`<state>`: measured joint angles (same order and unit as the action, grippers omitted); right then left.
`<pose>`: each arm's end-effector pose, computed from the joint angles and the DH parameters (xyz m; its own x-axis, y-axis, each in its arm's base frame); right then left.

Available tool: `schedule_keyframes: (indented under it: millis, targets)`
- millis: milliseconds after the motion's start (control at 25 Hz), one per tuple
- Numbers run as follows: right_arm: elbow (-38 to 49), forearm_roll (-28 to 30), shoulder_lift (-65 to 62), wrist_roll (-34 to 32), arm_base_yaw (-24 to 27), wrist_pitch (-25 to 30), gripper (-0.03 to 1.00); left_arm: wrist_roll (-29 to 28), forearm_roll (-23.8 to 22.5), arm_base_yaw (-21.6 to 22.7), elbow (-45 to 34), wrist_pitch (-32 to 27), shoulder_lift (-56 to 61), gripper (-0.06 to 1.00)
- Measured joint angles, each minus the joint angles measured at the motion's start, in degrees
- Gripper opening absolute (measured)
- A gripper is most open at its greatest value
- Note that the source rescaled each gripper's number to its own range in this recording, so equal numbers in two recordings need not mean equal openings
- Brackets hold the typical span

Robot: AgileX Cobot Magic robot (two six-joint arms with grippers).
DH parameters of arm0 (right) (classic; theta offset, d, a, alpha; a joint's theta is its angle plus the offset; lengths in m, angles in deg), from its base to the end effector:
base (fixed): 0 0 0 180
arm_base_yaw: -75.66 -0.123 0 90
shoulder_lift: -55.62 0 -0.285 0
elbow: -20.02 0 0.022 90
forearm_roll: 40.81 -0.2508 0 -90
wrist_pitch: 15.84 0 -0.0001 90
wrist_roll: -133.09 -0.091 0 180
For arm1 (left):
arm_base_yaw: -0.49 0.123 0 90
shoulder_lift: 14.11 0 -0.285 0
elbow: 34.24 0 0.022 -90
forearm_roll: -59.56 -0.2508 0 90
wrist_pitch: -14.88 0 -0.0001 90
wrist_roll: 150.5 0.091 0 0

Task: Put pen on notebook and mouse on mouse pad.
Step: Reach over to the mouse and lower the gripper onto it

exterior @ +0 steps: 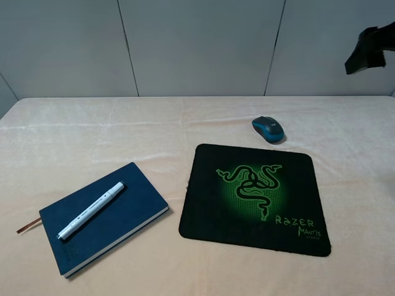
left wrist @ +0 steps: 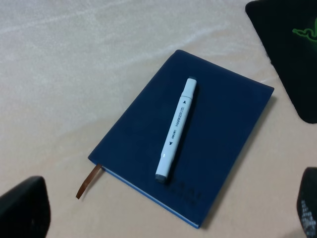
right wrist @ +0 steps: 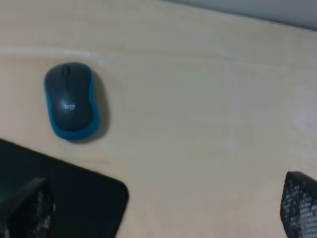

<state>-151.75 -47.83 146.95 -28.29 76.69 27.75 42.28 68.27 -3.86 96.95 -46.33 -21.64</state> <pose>0.3122 0.0021 0.3156 -0.7680 -0.2192 -0.6017 -0.2185 0.9729 -0.0756 -0.0068 -0.0116 0.2763 -0.4231 0.1801 -0.8880 0.2587 0.9633 0.0722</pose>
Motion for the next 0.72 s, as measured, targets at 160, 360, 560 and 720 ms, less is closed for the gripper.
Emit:
schedule_keyframes:
  millis: [160,360,560,720]
  targets:
    - [-7.7,-0.2,11.2,1.2,-3.0,1.7,1.00,0.0,0.0,0.0,0.0,0.0,0.0,1.00]
    - [-14.9,-0.3,21.2,1.7,-8.0,4.5,1.00,0.0,0.0,0.0,0.0,0.0,0.0,1.00]
    - [-22.0,1.8,28.4,1.9,-12.1,8.1,1.00,0.0,0.0,0.0,0.0,0.0,0.0,1.00]
    - [-27.5,1.8,33.6,1.9,-13.2,11.3,1.00,0.0,0.0,0.0,0.0,0.0,0.0,1.00]
